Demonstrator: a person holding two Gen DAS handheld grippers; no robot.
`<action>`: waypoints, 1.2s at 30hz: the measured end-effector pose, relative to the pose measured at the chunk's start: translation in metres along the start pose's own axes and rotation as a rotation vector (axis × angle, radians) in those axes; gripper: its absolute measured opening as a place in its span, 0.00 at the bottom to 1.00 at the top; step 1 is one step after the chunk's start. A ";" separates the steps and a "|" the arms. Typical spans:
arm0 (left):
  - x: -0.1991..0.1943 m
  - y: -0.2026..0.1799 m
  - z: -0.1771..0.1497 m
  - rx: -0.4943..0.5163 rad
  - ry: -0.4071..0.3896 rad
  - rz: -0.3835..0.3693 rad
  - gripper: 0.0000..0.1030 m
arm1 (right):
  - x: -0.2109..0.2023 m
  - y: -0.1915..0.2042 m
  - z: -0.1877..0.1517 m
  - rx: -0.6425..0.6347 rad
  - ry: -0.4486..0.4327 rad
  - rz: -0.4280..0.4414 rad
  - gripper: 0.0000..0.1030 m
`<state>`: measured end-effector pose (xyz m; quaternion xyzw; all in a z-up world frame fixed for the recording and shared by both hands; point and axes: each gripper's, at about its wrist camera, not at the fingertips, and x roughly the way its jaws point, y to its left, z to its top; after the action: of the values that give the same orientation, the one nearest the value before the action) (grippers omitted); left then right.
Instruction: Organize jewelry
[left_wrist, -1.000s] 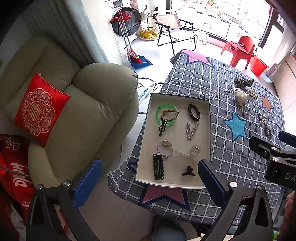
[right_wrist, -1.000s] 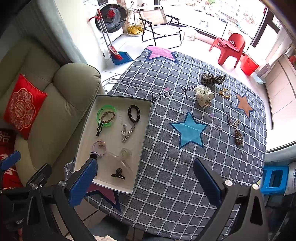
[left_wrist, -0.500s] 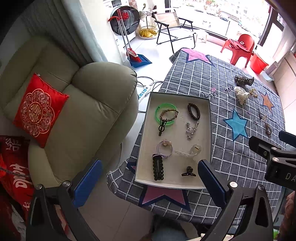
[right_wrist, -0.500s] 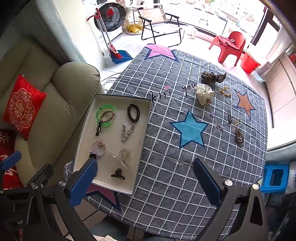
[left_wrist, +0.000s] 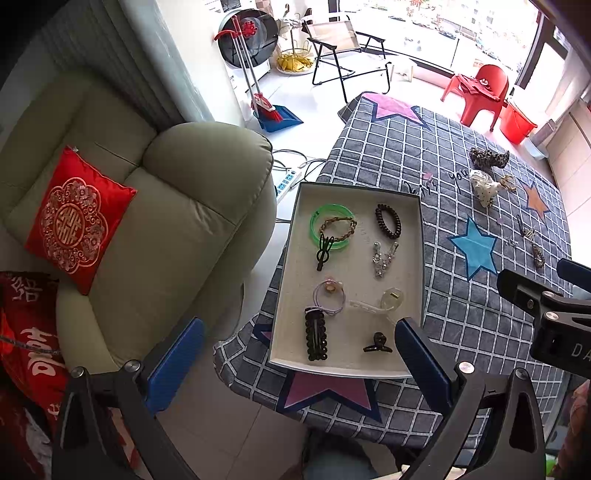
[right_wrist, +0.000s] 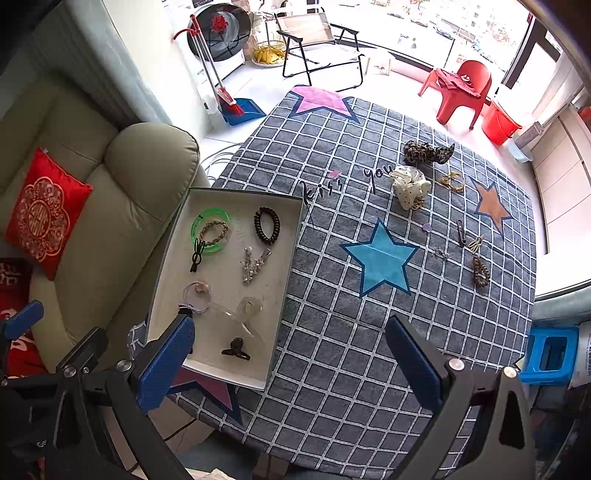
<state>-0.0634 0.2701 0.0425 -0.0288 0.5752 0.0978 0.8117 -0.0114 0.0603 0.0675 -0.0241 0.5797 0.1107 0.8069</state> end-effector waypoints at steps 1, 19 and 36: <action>0.000 0.000 0.000 0.000 0.000 0.000 1.00 | 0.000 0.000 0.000 0.000 0.000 0.001 1.00; 0.008 -0.002 0.005 0.007 0.015 0.005 1.00 | 0.002 0.000 0.003 0.003 0.005 0.002 1.00; 0.012 -0.002 0.006 0.009 0.025 0.008 1.00 | 0.002 -0.001 0.005 0.005 0.008 0.003 1.00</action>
<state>-0.0538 0.2702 0.0325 -0.0240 0.5860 0.0983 0.8040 -0.0057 0.0601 0.0669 -0.0217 0.5834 0.1102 0.8044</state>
